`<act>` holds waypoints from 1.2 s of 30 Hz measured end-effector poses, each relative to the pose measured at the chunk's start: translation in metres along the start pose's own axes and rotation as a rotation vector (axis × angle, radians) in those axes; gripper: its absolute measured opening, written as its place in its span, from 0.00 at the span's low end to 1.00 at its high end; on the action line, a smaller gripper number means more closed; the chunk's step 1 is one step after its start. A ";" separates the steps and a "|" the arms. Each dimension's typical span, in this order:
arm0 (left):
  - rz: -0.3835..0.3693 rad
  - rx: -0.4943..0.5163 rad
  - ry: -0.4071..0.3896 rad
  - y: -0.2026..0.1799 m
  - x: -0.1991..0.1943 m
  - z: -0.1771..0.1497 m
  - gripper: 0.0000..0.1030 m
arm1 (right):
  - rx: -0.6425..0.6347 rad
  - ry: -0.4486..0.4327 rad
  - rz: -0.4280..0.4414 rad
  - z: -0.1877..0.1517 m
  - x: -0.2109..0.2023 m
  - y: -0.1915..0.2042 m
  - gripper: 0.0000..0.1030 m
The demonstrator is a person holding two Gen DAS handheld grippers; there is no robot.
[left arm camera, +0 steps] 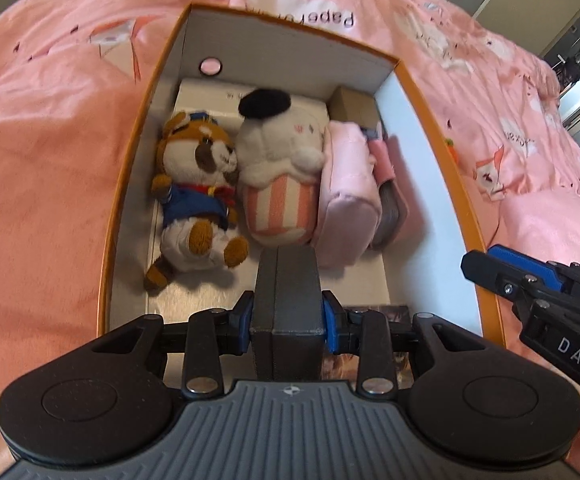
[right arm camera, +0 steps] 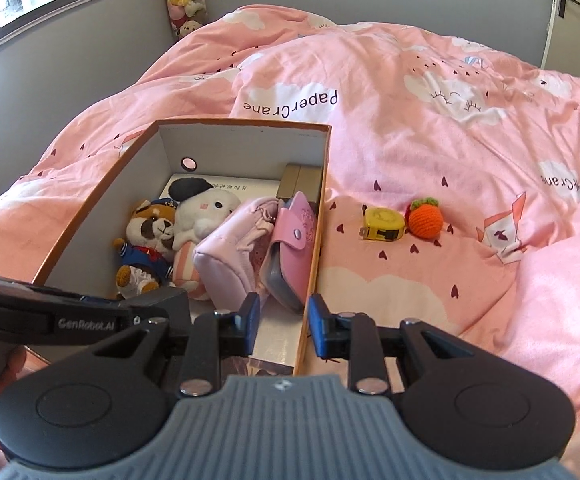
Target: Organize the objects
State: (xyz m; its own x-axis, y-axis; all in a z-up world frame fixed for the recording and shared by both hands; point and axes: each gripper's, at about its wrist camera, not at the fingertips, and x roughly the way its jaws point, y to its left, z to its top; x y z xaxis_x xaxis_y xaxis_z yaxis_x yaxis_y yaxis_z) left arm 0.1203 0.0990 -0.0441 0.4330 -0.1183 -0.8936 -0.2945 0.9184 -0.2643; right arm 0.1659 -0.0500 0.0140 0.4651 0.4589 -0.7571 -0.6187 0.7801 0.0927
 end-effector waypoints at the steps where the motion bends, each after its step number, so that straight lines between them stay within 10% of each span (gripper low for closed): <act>1: 0.011 0.014 0.003 -0.001 -0.001 0.000 0.40 | 0.003 -0.003 0.004 -0.001 0.000 -0.001 0.28; 11: 0.133 0.229 -0.009 -0.023 -0.017 -0.011 0.45 | 0.012 -0.021 0.020 -0.006 -0.003 -0.005 0.28; 24: -0.014 0.046 -0.018 0.001 -0.016 0.002 0.23 | -0.001 -0.035 0.018 -0.007 -0.006 -0.001 0.29; 29: 0.150 0.211 0.020 -0.018 -0.011 -0.002 0.17 | -0.004 -0.039 0.016 -0.007 -0.006 0.002 0.30; 36: 0.141 0.235 0.057 -0.017 -0.004 -0.005 0.19 | -0.014 -0.041 0.014 -0.007 -0.007 0.002 0.31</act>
State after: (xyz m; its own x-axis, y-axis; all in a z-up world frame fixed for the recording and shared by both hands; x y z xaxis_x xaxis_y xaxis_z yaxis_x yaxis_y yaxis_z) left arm 0.1191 0.0815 -0.0378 0.3511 0.0019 -0.9363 -0.1397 0.9889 -0.0503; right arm 0.1569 -0.0541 0.0149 0.4820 0.4871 -0.7283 -0.6340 0.7676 0.0937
